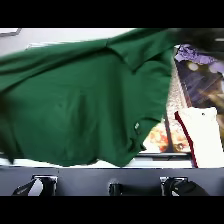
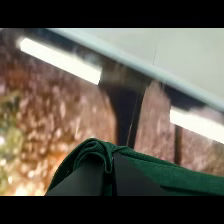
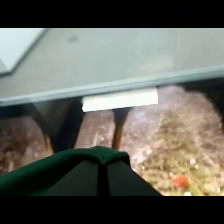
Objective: Fold the clothes and pants, and hang the long-sleeved shirts on hangers.
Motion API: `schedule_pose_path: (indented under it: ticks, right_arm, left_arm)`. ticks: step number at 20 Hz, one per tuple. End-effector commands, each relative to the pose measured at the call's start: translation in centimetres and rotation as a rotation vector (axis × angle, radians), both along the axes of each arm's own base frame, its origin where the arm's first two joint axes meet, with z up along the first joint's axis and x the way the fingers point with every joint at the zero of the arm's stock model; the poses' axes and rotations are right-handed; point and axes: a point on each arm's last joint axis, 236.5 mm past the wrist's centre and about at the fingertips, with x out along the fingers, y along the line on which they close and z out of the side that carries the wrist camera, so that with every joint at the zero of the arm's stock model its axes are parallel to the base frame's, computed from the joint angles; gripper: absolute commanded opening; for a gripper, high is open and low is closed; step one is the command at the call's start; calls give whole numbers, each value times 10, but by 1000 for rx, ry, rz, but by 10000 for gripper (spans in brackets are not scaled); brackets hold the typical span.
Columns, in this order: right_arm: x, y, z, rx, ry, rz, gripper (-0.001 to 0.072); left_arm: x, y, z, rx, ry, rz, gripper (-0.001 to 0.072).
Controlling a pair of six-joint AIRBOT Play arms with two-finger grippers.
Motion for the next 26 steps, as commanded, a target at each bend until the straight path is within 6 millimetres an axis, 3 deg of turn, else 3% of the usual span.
schedule_pose_path:
  ticks: [1, 4, 6, 8, 11, 12, 13, 14, 15, 16, 18, 19, 20, 23, 25, 26]
  right_arm:
    - [92, 29, -140, 26, 262, -75, 31]
    - [131, 57, -257, 56, 452, -79, 31]
    - [138, 76, -310, 111, 549, -63, 32]
    - [136, 87, -347, 151, 632, -59, 32]
    - [130, 97, -369, 188, 699, -51, 33]
    - [128, 97, -371, 190, 712, -51, 37]
    - [125, 98, -372, 192, 730, -51, 94]
    - [119, 99, -374, 196, 758, -51, 179]
    - [110, 100, -374, 214, 802, -42, 227]
    - [103, 102, -371, 241, 841, -11, 229]
    - [93, 108, -340, 345, 866, 114, 407]
    - [90, 100, -317, 364, 844, 193, 419]
    - [84, 81, -299, 349, 830, 236, 420]
    - [55, 1, -274, 215, 858, 249, 440]
    - [33, -39, -270, 181, 868, 219, 453]
    - [17, -51, -278, 188, 886, 200, 479]
  left_arm:
    - [60, 9, -116, -93, 261, -93, 21]
    - [105, 7, -214, -112, 439, -179, 21]
    - [124, 9, -271, -156, 523, -178, 21]
    - [134, 11, -314, -185, 580, -167, 21]
    - [139, 11, -351, -221, 628, -159, 22]
    - [138, 11, -355, -224, 637, -159, 24]
    - [138, 11, -355, -224, 637, -159, 51]
    - [138, 12, -352, -225, 634, -157, 137]
    - [138, 14, -345, -228, 629, -154, 289]
    - [139, 20, -336, -246, 617, -131, 382]
    - [138, 39, -307, -301, 582, -60, 527]
    - [134, 49, -289, -308, 565, -43, 552]
    - [127, 59, -273, -307, 552, -31, 552]
    - [100, 83, -241, -310, 518, 21, 552]
    - [85, 87, -230, -309, 505, 42, 552]
    - [79, 84, -229, -310, 508, 41, 552]
